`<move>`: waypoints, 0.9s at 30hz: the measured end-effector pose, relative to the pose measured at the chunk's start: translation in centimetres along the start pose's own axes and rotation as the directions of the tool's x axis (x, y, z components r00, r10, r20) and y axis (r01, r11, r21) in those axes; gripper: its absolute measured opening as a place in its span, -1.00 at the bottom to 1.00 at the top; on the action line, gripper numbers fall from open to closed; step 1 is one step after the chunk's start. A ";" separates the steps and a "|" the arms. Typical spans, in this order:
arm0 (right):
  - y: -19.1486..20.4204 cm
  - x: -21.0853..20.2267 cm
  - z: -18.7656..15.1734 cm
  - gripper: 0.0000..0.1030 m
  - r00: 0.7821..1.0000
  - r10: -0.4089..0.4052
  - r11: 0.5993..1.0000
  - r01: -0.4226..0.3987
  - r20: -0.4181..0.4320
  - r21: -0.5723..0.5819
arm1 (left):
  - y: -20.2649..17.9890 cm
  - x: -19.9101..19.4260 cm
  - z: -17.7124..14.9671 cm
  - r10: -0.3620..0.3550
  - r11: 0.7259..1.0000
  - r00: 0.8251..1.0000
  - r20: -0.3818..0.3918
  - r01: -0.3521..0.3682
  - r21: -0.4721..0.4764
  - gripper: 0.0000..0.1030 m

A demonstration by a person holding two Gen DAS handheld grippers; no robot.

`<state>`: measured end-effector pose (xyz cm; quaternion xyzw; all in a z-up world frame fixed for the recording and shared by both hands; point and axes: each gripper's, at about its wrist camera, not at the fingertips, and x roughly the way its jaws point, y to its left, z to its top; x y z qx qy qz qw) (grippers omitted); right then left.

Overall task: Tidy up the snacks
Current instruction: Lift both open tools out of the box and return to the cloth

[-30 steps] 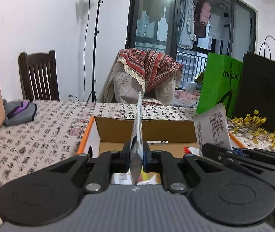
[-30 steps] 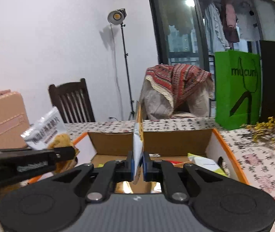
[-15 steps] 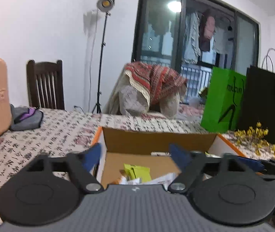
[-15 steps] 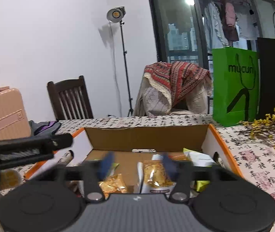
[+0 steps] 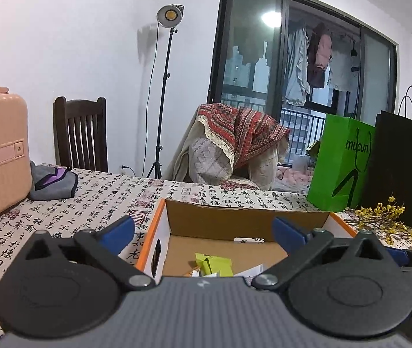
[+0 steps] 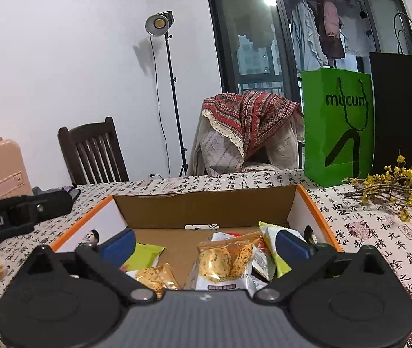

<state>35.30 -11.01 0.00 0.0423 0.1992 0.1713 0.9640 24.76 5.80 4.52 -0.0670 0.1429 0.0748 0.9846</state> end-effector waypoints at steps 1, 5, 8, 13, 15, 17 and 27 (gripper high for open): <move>0.1 -0.1 0.0 1.00 1.000 -0.002 1.000 0.002 0.001 -0.003 | 0.0 -0.1 0.0 0.002 1.000 1.000 0.002 -0.002 -0.001 1.00; 0.1 -0.6 0.7 1.00 1.000 -0.009 1.000 0.009 0.004 -0.015 | 0.1 -0.6 0.4 0.000 1.000 1.000 0.005 0.001 -0.010 1.00; 0.2 -1.4 1.3 1.00 1.000 -0.011 1.000 0.011 0.000 -0.012 | 0.0 -1.5 0.8 -0.008 1.000 1.000 0.016 0.008 -0.015 1.00; 0.1 -3.2 2.1 1.00 1.000 -0.007 1.000 0.007 0.000 -0.012 | -0.3 -2.8 1.7 -0.023 0.999 1.000 0.007 0.024 -0.032 1.00; 0.0 -4.1 2.2 1.00 1.000 -0.008 1.000 0.008 0.001 -0.020 | -0.3 -3.5 1.9 -0.020 0.999 1.000 0.009 0.021 -0.033 1.00; -0.2 -4.9 2.2 1.00 1.000 -0.012 1.000 0.012 -0.007 -0.027 | -0.3 -4.3 1.9 -0.020 0.999 1.000 0.012 0.020 -0.034 1.00; -1.4 -8.1 0.2 1.00 0.997 -0.028 0.998 0.024 -0.074 -0.057 | 0.3 -7.2 0.6 0.006 1.000 1.000 -0.020 -0.007 -0.023 1.00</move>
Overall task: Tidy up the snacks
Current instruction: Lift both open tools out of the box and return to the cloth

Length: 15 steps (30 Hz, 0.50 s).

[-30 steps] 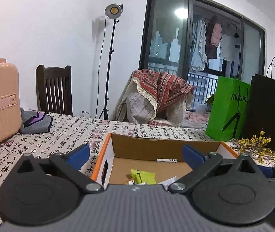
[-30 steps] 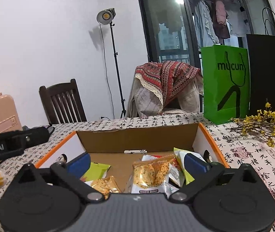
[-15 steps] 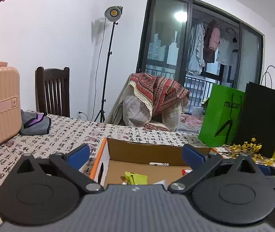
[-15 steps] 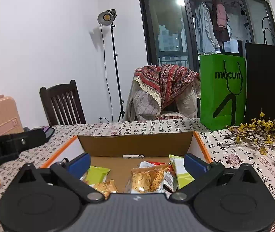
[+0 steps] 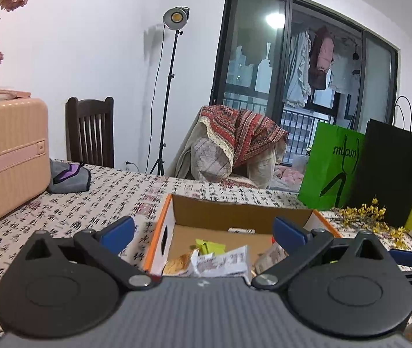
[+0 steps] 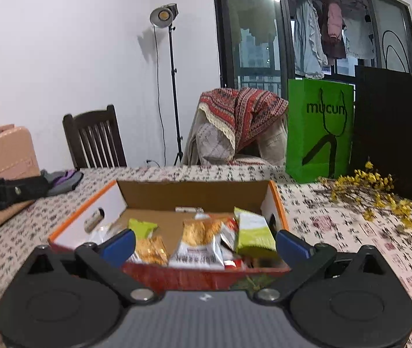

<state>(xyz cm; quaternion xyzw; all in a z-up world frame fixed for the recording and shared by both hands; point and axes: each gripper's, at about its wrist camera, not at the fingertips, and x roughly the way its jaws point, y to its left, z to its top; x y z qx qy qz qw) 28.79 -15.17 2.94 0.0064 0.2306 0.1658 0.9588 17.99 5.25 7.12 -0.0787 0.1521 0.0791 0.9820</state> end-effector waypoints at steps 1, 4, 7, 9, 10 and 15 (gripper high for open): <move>-0.1 -0.2 -0.3 1.00 1.000 0.000 1.000 0.000 -0.010 -0.002 | 0.0 -0.2 -0.2 0.002 1.000 1.000 -0.003 -0.002 0.002 1.00; -0.2 -0.6 -1.4 1.00 0.999 -0.004 1.000 0.004 -0.038 -0.013 | 0.2 -0.8 -0.8 0.010 1.000 1.000 -0.020 -0.010 0.009 1.00; -0.4 -0.9 -2.4 1.00 0.998 -0.012 1.000 0.011 -0.067 -0.018 | 0.3 -1.2 -1.5 0.014 1.000 0.999 -0.045 -0.014 0.011 1.00; -0.4 -0.9 -3.0 1.00 0.996 -0.013 1.000 0.011 -0.088 -0.020 | 0.4 -1.5 -2.0 0.021 1.000 0.998 -0.059 -0.020 0.014 1.00; -0.4 -0.9 -3.4 1.00 0.995 -0.016 1.000 0.014 -0.098 -0.022 | 0.5 -1.6 -2.3 0.024 1.000 0.998 -0.065 -0.023 0.017 1.00; -0.5 -0.7 -4.7 1.00 0.990 -0.019 0.999 0.015 -0.140 -0.030 | 1.0 -1.7 -3.4 0.037 0.999 0.994 -0.104 -0.035 0.025 1.00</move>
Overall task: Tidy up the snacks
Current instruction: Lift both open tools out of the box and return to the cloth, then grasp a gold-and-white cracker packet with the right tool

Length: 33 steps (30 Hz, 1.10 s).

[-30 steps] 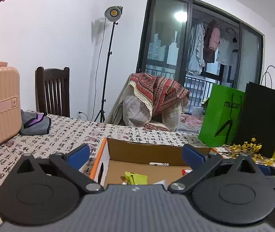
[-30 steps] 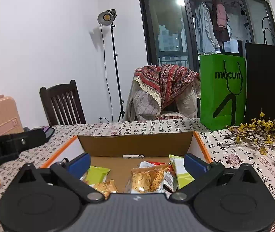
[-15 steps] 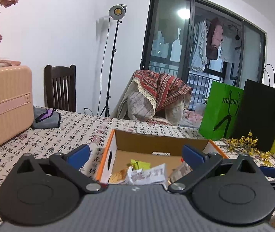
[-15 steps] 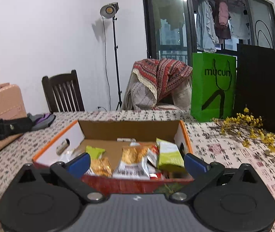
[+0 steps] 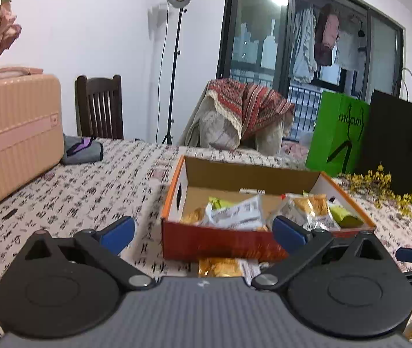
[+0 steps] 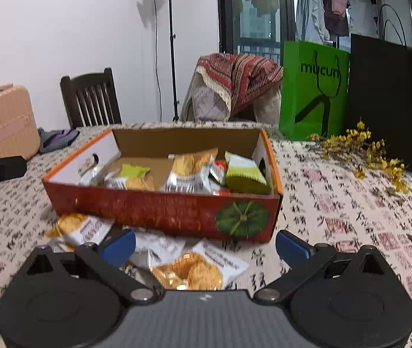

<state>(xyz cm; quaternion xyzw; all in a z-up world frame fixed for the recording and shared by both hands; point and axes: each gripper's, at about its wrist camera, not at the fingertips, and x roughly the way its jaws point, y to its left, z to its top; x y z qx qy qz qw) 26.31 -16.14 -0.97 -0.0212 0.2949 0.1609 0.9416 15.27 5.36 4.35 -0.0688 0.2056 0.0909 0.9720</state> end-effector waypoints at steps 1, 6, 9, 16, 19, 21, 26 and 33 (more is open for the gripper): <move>0.0 0.1 -0.3 1.00 1.000 0.000 1.000 0.000 -0.008 -0.003 | 0.1 0.0 -0.3 0.004 1.000 1.000 -0.009 -0.004 0.001 1.00; 0.0 1.0 -1.0 1.00 0.999 -0.011 1.000 0.011 -0.050 -0.002 | 0.8 0.3 -1.5 0.015 1.000 0.999 -0.048 -0.015 0.000 1.00; 0.0 1.8 -1.0 1.00 0.998 -0.031 1.000 0.031 -0.062 0.001 | 1.3 0.4 -2.0 0.023 1.000 0.998 -0.065 -0.023 -0.004 1.00; -0.1 5.6 0.3 1.00 0.985 -0.110 0.993 0.115 -0.136 0.030 | 2.6 0.3 -2.7 0.034 0.999 0.996 -0.080 -0.036 -0.028 1.00; 0.2 7.3 -0.2 1.00 0.972 -0.146 0.988 0.152 -0.185 0.023 | 3.0 0.2 -2.9 0.032 0.999 0.996 -0.081 -0.034 -0.031 1.00; 0.3 7.8 -0.7 1.00 0.967 -0.153 0.987 0.160 -0.202 0.015 | 3.4 0.3 -3.0 0.033 0.999 0.996 -0.084 -0.036 -0.032 1.00; -0.7 6.9 -1.7 0.98 0.973 -0.133 0.990 0.141 -0.190 0.031 | 4.0 0.5 -3.2 0.031 0.998 0.995 -0.092 -0.036 -0.047 1.00; -1.1 5.1 -2.4 0.01 0.990 -0.052 0.998 0.056 -0.131 0.027 | 3.6 1.3 -3.4 0.022 0.999 0.994 -0.108 -0.027 -0.043 1.00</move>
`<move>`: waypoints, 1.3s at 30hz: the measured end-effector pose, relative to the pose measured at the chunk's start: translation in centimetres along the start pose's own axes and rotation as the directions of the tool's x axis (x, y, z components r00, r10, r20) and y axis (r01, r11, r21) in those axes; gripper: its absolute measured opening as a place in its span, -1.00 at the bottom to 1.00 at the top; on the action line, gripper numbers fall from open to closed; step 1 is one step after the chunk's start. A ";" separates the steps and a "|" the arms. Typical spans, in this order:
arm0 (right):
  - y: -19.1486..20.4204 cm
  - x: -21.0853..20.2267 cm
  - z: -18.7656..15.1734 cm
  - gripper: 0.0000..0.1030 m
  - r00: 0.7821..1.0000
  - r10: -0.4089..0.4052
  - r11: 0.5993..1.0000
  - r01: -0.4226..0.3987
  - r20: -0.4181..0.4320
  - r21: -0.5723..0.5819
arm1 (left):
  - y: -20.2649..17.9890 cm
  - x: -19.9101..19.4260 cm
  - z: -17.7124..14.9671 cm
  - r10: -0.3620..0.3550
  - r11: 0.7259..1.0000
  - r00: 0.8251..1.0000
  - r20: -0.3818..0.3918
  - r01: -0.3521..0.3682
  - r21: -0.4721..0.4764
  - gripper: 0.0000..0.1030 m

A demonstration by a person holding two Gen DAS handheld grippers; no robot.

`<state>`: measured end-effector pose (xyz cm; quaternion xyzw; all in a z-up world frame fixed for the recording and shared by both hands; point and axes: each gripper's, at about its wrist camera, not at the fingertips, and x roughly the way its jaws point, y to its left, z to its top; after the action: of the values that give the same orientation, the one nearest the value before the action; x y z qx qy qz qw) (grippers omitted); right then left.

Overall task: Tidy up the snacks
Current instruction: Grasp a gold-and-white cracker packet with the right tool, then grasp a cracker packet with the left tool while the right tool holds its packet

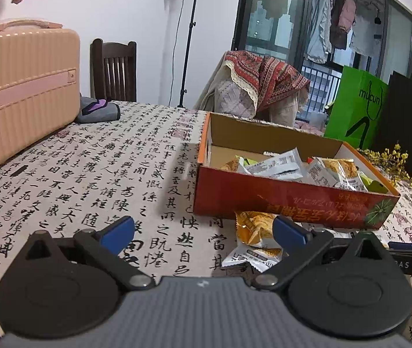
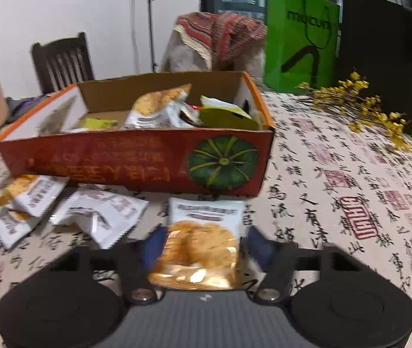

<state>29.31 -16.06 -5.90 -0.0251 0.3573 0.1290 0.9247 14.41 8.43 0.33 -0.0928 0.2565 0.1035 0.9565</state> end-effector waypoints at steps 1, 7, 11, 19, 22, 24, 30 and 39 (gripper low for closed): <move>0.0 -0.1 -0.2 -0.03 1.000 0.016 1.000 -0.016 0.014 -0.009 | -0.2 0.1 0.0 0.000 1.000 1.000 -0.005 0.000 0.004 1.00; -0.8 -0.7 -0.7 -0.21 0.997 0.036 0.999 -0.038 0.074 0.030 | -1.4 0.7 0.3 0.014 0.999 1.000 -0.017 -0.014 0.045 1.00; -1.8 -1.6 -0.8 -0.22 0.990 0.051 0.995 -0.061 0.128 0.077 | -2.5 1.6 0.8 0.013 0.998 0.999 -0.035 -0.011 0.060 1.00; -2.6 -2.8 -0.9 -0.22 0.977 0.009 0.992 -0.035 0.214 0.119 | -6.0 4.9 1.4 0.045 0.991 0.994 -0.101 -0.032 0.129 1.00; -2.9 -3.1 -1.0 -0.22 0.973 -0.006 0.991 -0.025 0.231 0.130 | -7.1 6.3 1.3 0.067 0.988 0.990 -0.126 -0.049 0.145 1.00; -3.0 -3.2 -1.0 -0.21 0.971 -0.008 0.990 -0.025 0.240 0.135 | -7.7 7.2 1.3 0.084 0.987 0.986 -0.141 -0.062 0.150 1.00; -3.2 -3.2 -1.1 -0.21 0.972 0.007 0.988 -0.043 0.235 0.147 | -8.8 8.9 0.6 0.109 0.980 0.979 -0.173 -0.077 0.183 1.00; -3.3 -3.3 -1.2 -0.20 0.970 0.015 0.987 -0.052 0.241 0.149 | -9.0 9.5 -0.2 0.146 0.971 0.977 -0.158 -0.111 0.209 0.96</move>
<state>27.00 -20.14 -4.72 0.0681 0.2527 0.1185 0.9578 24.63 1.12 -3.57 0.0118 0.3530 0.1308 0.9264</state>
